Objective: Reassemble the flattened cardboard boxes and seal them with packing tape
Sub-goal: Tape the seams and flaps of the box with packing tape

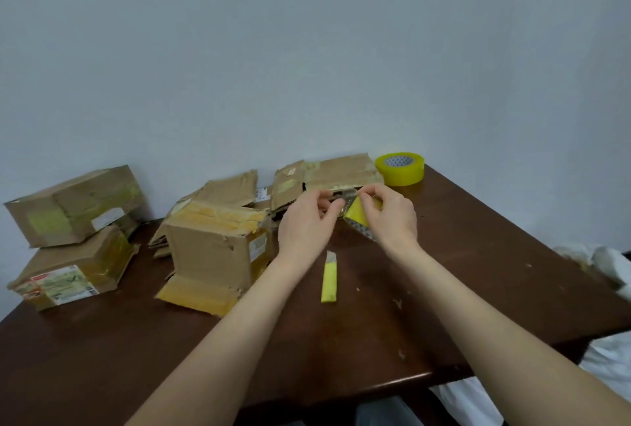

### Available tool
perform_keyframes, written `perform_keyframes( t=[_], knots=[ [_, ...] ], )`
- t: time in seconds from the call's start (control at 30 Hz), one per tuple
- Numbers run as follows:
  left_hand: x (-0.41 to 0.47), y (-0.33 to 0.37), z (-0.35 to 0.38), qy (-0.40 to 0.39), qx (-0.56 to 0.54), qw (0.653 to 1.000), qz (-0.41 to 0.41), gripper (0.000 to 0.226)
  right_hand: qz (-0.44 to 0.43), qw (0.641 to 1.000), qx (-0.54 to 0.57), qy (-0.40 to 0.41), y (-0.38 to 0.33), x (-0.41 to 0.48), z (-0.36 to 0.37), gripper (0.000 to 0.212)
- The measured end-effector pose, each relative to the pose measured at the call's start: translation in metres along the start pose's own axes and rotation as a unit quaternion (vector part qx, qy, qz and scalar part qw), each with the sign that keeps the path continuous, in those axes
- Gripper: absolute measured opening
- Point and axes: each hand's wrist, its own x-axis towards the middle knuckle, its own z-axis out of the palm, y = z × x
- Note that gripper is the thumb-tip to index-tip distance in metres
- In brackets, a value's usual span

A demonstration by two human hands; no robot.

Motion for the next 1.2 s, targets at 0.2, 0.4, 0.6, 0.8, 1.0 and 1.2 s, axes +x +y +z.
perform_keyframes(
  t=[0.2,0.4,0.6,0.8,1.0,1.2],
  knots=[
    [0.030,0.018,0.021,-0.043,-0.148,0.985,-0.075,0.013,-0.014,1.000,0.002,-0.020,0.007,0.000,-0.001,0.016],
    [0.037,0.024,0.027,-0.005,-0.109,0.993,-0.055,0.012,-0.001,0.996,0.028,-0.086,0.015,-0.002,-0.003,0.040],
    [0.032,0.022,0.031,0.008,-0.129,0.990,-0.049,0.017,0.009,0.994,-0.007,-0.108,0.023,0.004,-0.005,0.046],
    [0.027,0.025,0.032,0.011,-0.151,0.987,-0.059,0.013,0.010,0.993,-0.013,-0.114,0.026,0.011,-0.007,0.046],
    [0.028,0.023,0.022,-0.007,-0.152,0.987,-0.058,0.006,-0.017,0.986,0.058,-0.154,0.027,0.014,-0.009,0.045],
    [0.025,0.008,0.005,-0.035,-0.163,0.985,-0.056,0.034,-0.012,0.974,0.128,-0.184,0.022,0.009,-0.011,0.034]
  ],
)
